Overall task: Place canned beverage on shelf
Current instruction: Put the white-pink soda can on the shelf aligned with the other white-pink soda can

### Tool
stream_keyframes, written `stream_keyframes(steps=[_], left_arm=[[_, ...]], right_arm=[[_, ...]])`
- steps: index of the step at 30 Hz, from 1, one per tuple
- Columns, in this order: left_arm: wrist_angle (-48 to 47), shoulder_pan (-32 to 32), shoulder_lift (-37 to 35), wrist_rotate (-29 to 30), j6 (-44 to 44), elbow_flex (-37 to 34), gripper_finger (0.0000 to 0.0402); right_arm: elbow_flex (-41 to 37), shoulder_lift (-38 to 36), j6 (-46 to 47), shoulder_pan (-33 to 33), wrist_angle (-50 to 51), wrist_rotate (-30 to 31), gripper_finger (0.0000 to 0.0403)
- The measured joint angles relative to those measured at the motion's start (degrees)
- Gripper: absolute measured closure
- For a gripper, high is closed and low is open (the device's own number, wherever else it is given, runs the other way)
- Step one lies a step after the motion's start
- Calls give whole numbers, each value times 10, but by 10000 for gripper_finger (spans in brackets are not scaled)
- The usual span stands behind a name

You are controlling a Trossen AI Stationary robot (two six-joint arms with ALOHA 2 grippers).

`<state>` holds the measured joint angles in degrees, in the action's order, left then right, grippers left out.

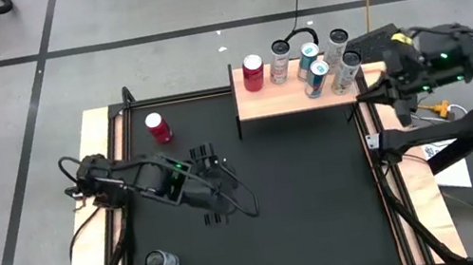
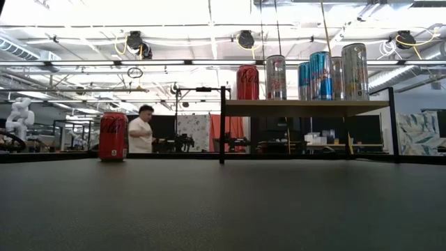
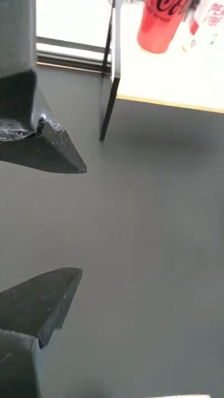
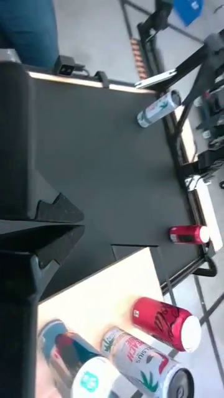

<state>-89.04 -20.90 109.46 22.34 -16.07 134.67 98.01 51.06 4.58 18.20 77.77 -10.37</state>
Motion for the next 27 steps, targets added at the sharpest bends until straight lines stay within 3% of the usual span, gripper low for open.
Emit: stream_keyframes(steps=[5,12,17,27], left_arm=[[-4,-19,1,-1,-25,0,139],[-9,-10,1,-75,-105,0,139],[-9,11,1,-112,-106,0,139],[-10,21,1,-63,-72,0,139]], right_arm=[[-55,-49,31,0,-9,-1,403],[-87,-64,36,0,-11,-1,403],[-87,-60,36,1,-13,-1,403],[-87,-60,37,1,-13,-1,403]])
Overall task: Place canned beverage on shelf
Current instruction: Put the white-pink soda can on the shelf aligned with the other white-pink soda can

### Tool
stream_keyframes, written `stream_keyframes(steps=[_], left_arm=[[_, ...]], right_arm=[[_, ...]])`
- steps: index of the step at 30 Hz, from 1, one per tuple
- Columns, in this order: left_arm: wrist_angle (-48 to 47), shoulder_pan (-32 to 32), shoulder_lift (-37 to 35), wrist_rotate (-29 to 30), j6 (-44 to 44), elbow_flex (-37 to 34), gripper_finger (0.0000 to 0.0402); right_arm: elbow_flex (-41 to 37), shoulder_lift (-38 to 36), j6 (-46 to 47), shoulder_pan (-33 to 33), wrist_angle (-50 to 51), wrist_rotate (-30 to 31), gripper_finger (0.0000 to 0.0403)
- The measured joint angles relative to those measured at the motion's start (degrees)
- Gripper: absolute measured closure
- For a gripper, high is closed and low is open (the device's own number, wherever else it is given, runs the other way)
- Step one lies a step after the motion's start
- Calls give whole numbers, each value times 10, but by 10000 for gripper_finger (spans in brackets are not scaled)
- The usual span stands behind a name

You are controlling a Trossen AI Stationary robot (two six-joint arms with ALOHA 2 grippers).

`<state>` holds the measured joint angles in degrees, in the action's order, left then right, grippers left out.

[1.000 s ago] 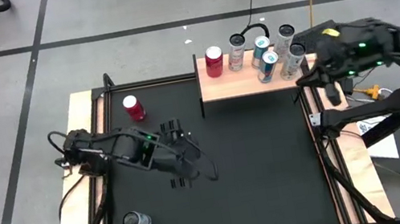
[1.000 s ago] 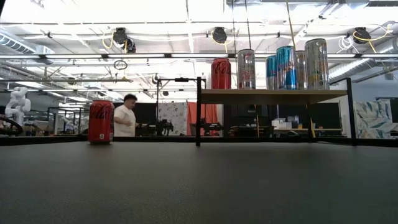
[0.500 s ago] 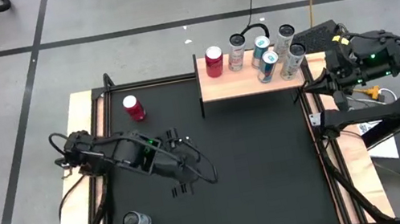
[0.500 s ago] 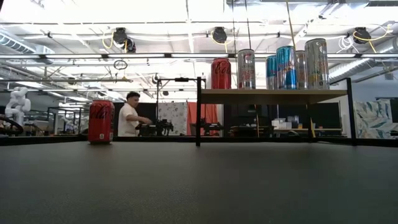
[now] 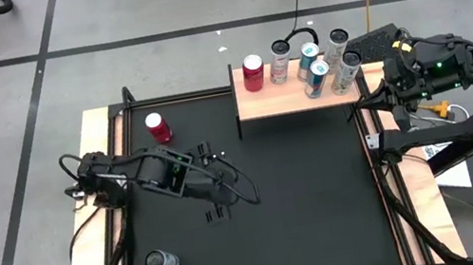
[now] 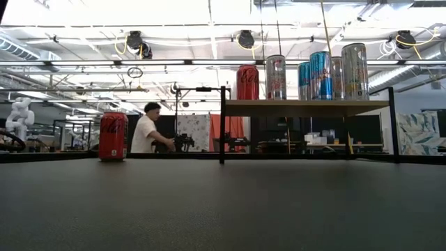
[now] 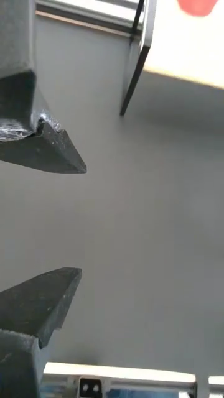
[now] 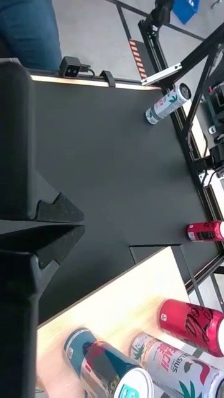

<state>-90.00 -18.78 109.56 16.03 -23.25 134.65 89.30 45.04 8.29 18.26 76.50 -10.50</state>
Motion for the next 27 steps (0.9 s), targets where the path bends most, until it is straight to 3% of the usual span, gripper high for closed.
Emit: stream_keyframes(steps=[12,19,27], left_arm=[[9,7,0,46,-35,0,139],[0,12,0,146,-122,-1,139],[0,12,0,107,-155,-12,139]], right_arm=[[0,0,0,0,0,0,403],[0,0,0,0,0,0,403],[0,0,0,0,0,0,403]])
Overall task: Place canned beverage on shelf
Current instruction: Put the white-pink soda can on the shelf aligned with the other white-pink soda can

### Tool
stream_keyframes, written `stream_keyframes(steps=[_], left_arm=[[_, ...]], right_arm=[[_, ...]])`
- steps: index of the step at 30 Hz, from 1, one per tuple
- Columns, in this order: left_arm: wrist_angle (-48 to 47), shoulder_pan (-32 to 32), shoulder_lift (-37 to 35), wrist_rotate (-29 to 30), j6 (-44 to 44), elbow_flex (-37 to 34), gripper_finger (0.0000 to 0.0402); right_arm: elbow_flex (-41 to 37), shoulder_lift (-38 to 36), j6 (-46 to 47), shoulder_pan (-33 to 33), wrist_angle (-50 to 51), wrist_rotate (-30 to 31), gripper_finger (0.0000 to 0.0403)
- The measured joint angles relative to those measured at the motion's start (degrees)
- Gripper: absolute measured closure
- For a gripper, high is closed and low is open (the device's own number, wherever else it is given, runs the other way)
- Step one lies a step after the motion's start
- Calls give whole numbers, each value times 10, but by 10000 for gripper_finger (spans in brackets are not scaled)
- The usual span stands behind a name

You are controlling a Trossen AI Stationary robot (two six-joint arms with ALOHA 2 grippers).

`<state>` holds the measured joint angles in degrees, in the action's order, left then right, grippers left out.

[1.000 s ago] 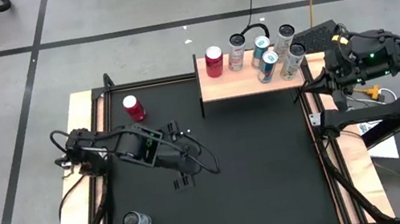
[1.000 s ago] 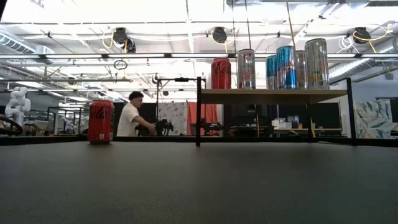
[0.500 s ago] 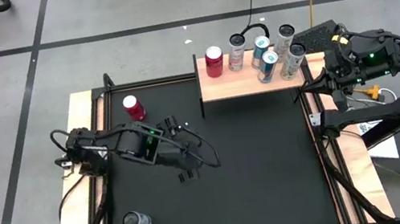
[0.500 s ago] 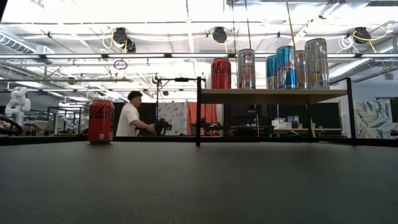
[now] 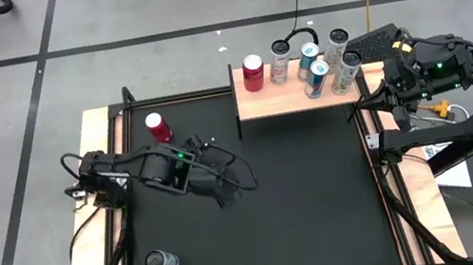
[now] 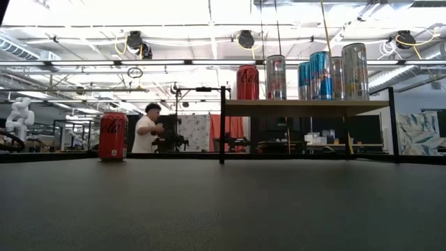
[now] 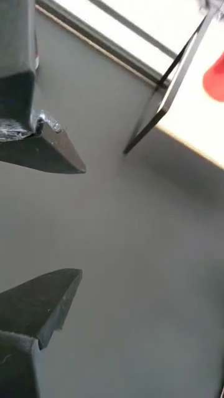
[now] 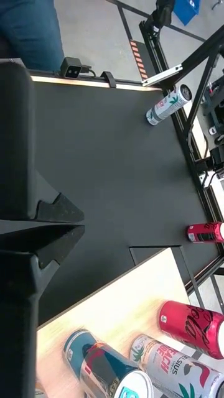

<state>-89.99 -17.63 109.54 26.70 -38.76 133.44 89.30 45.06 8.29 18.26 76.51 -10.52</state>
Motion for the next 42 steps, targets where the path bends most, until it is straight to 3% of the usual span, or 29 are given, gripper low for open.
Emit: stream_keyframes(steps=[5,11,14,17,24,30,42], left_arm=[[0,0,1,-17,-33,-8,139],[0,5,1,-97,-52,-8,139],[0,13,0,-108,-60,-8,134],[0,17,0,-111,-70,-8,110],[0,24,0,-126,-59,-8,10],[-1,6,0,-191,-31,-19,30],[5,-28,0,-203,20,-26,33]], right_arm=[[0,0,0,0,0,0,403],[0,0,0,0,0,0,403],[0,0,0,0,0,0,403],[0,0,0,0,0,0,403],[0,0,0,0,0,0,403],[0,0,0,0,0,0,403],[0,0,-1,0,0,0,403]])
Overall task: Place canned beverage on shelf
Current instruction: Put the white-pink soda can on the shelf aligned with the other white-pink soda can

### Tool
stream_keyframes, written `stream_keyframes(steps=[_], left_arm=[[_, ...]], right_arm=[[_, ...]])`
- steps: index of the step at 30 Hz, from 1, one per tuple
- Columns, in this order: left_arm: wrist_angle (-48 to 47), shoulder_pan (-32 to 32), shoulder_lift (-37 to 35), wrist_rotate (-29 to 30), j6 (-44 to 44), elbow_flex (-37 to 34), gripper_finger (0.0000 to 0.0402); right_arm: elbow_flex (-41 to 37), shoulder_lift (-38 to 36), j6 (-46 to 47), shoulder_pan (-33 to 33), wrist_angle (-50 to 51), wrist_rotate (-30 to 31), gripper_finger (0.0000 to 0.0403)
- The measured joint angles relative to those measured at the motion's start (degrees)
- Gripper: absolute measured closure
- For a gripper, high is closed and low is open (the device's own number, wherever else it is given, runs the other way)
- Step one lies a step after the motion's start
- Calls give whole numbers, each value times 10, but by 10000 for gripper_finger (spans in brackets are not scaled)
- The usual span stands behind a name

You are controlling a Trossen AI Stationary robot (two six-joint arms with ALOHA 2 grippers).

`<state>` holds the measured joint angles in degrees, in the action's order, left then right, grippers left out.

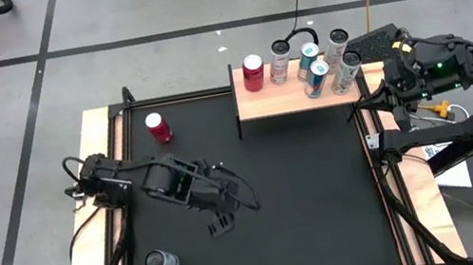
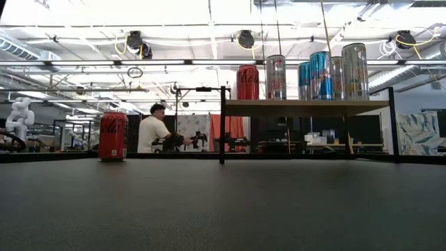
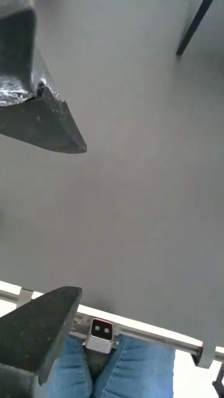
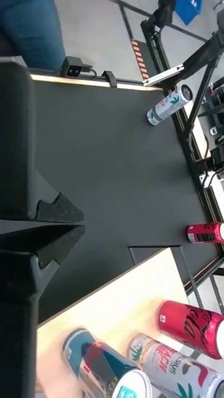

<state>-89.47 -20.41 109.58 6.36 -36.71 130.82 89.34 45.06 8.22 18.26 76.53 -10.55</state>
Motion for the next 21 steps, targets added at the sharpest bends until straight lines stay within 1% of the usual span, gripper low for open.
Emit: stream_keyframes(steps=[2,4,8,11,14,17,21], left_arm=[[0,-1,0,-4,-4,0,33],[0,1,5,-31,-5,0,33],[-4,3,20,-63,-45,0,33],[-5,-8,23,-73,-64,0,33],[-5,-27,28,-74,-74,0,33],[-5,-46,29,-61,-79,0,33],[-5,-71,28,-41,-78,0,33]], right_arm=[[0,0,-12,0,0,0,403],[0,0,-16,0,0,0,403],[0,0,-18,0,0,0,403],[0,0,-46,0,0,10,403],[0,0,-93,0,-1,21,403],[0,0,-132,0,0,32,403],[0,0,-152,0,0,31,403]])
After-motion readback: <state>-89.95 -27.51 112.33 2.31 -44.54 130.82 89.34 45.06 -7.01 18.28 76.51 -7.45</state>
